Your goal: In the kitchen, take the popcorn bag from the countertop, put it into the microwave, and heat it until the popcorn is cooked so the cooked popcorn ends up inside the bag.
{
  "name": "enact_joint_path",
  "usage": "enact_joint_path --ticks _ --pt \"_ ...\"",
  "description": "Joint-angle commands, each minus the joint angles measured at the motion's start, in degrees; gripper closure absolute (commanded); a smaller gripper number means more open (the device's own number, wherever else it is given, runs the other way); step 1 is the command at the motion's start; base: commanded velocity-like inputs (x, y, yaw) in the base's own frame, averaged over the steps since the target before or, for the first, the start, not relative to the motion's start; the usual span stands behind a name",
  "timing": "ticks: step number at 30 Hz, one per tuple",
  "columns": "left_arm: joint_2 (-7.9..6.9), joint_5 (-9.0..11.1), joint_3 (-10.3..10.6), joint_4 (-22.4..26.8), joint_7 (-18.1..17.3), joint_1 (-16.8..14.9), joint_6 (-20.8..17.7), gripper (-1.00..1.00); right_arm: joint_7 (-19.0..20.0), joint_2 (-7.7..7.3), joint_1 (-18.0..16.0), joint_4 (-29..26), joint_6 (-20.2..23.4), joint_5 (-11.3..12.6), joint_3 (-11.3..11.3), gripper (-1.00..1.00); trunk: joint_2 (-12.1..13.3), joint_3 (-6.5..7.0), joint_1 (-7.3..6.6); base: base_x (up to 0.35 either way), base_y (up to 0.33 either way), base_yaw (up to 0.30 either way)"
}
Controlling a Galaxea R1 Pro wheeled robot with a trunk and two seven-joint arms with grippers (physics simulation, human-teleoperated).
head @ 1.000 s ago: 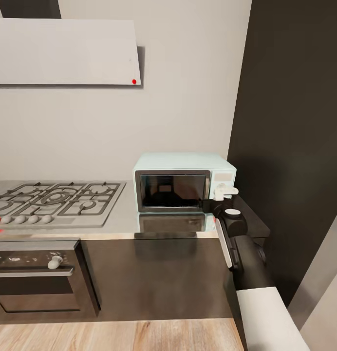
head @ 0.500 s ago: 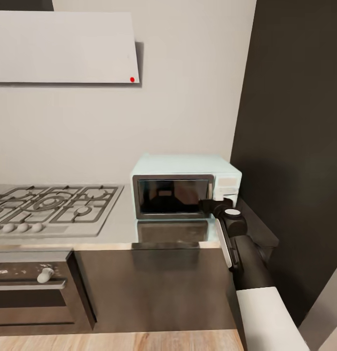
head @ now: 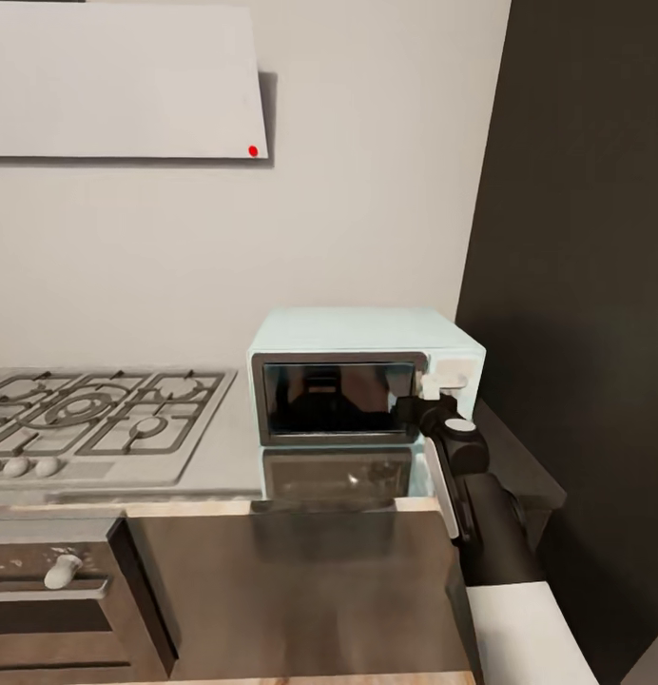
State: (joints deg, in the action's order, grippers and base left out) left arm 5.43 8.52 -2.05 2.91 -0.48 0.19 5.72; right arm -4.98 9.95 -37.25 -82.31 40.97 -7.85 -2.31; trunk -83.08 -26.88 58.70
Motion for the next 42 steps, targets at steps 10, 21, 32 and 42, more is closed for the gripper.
enact_joint_path --ticks 10,21,32,42 --pt "0.01 0.35 -0.15 0.07 -0.05 -0.02 0.08 -1.0 -0.12 -0.02 -3.27 4.7 0.08 -2.25 0.02 -1.0 0.0 -0.04 0.02 0.011 0.0 0.0" --pt "0.01 0.35 -0.15 0.06 -0.05 -0.01 0.08 -1.0 0.0 -0.02 -3.27 4.68 0.08 -3.03 0.02 1.0 0.0 -0.04 0.02 0.0 0.0 0.0" --pt "0.02 0.35 -0.15 0.0 -0.05 -0.02 0.08 -1.0 0.03 0.04 -3.27 4.71 0.08 -3.77 0.02 1.0 0.0 -0.04 0.02 0.0 0.0 0.0" --pt "0.1 0.35 -0.15 -0.01 -0.05 -0.02 0.13 -1.0 -0.03 -0.01 -3.27 4.71 0.08 -3.75 0.02 1.0 0.0 -0.04 0.02 -0.308 0.0 0.0"
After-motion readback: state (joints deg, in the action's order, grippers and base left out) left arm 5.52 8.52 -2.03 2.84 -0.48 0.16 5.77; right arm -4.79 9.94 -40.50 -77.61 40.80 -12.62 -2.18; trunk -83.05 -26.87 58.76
